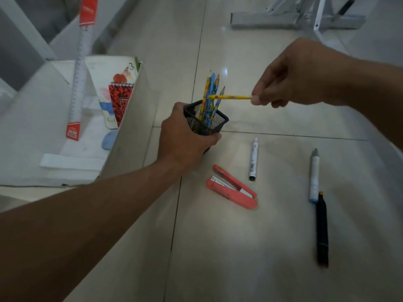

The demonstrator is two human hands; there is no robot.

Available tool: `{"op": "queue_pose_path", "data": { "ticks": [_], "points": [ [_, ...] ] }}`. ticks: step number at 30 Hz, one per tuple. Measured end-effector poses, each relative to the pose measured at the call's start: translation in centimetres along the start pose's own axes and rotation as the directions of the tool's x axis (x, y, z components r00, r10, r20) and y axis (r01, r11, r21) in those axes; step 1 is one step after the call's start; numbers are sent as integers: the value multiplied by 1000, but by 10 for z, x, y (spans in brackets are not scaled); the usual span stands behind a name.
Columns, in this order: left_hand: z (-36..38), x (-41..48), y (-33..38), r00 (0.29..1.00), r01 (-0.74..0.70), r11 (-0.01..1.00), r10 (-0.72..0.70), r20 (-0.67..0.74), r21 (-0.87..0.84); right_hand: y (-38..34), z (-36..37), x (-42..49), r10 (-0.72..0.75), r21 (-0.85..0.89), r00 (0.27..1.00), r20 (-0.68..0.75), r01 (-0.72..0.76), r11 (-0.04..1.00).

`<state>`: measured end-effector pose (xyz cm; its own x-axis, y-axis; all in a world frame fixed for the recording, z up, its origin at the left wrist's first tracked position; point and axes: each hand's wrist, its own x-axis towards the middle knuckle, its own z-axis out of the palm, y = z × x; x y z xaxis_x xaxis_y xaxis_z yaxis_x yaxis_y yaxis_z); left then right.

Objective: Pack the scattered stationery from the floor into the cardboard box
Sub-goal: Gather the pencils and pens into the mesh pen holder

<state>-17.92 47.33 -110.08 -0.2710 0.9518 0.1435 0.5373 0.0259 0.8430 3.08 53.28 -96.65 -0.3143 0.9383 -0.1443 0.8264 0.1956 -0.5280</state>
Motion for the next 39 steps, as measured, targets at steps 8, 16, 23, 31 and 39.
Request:
{"op": "queue_pose_path", "data": {
  "ticks": [8,16,23,31,39],
  "points": [
    [1,-2,3,1000,-14,1000,14,-10,-4,-21,16,32,-39,-86,997,65,44,995],
    [4,-3,4,1000,-23,1000,23,-8,-5,-21,55,45,28,-63,997,69,-23,998],
    [3,-3,1,1000,-10,1000,10,1,-9,-15,74,44,244,374,965,-92,-193,907],
    [4,-3,1,1000,-5,1000,5,-12,1,-10,87,47,285,487,938,-199,-158,859],
    [4,-2,7,999,-8,1000,8,-46,-5,37,47,23,364,275,926,-99,-326,904]
  ]
}}
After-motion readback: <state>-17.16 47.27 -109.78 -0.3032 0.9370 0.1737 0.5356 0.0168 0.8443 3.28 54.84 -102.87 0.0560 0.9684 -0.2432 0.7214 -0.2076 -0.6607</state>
